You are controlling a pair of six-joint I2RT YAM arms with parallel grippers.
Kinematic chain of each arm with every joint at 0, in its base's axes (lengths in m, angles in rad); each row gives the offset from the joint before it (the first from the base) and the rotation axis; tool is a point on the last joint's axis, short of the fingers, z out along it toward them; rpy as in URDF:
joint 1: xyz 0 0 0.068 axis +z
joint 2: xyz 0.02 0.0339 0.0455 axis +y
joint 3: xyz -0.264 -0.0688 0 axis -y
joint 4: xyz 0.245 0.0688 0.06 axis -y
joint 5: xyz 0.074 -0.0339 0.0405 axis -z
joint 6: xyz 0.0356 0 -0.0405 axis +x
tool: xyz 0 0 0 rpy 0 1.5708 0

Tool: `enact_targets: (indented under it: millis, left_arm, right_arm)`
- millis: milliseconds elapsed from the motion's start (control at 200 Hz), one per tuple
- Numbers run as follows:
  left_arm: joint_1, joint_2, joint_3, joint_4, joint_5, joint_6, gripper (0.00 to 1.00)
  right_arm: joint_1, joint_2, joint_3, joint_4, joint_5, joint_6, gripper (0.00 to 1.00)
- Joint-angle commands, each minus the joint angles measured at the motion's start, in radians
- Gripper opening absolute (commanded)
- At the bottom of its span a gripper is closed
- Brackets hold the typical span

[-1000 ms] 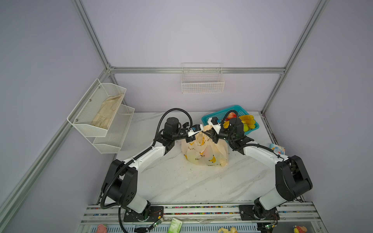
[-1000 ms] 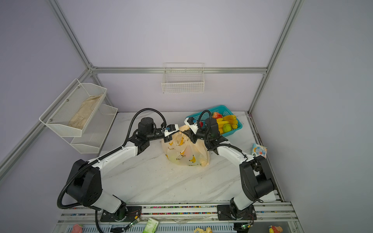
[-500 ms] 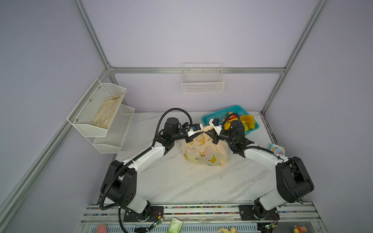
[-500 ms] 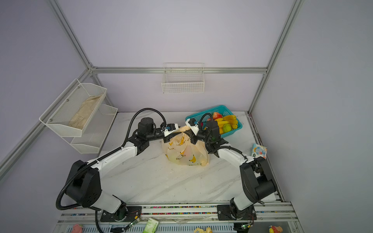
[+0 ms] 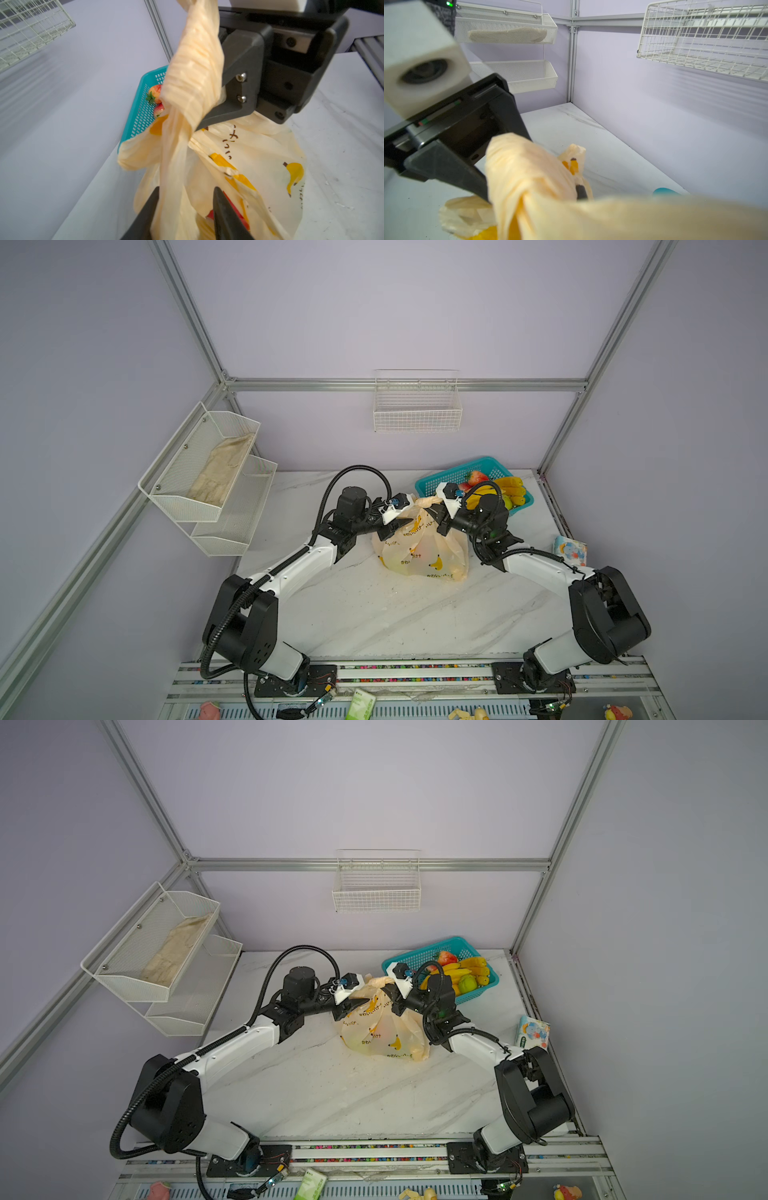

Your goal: Place the fake fruits into the plastic bag and tie a complex knot

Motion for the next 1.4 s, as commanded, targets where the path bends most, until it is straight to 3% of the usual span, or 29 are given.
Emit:
enact_targets:
  millis: [0,115,400,555,675,805,935,1120,1395]
  left_arm:
    - [-0.001,-0.043,-0.071,0.086,0.102,-0.112,0.35]
    - [-0.023,-0.041,-0.102,0.167,0.165,-0.2,0.33]
    - [-0.101,-0.048,-0.138,0.297,0.134,-0.298,0.33]
    - [-0.111,-0.062,-0.168,0.353,0.157,-0.333,0.4]
    - [-0.106,-0.146,-0.193,0.3,0.144,-0.268,0.5]
    - [-0.098,-0.236,-0.211,0.2,0.022,-0.201,0.57]
    - [-0.079,-0.298,-0.216,0.088,-0.013,-0.075,0.64]
    - [-0.019,-0.354,-0.211,0.034,-0.004,-0.023,0.72]
    - [0.134,-0.35,-0.187,0.058,0.047,-0.005,0.72]
  right_arm:
    - [0.01,0.002,0.012,0.127,0.002,0.035,0.0]
    - [0.009,0.035,0.031,0.14,-0.045,0.033,0.0]
    - [0.02,0.102,0.059,0.208,-0.208,0.081,0.0]
    - [0.03,0.152,0.1,0.217,-0.294,0.106,0.0]
    - [0.03,0.167,0.117,0.179,-0.344,0.085,0.0]
    - [0.03,0.17,0.115,0.149,-0.37,0.057,0.0]
    - [0.03,0.177,0.111,0.156,-0.383,0.06,0.0]
    - [0.03,0.171,0.11,0.154,-0.388,0.055,0.0]
    - [0.033,0.151,0.099,0.143,-0.397,0.046,0.0]
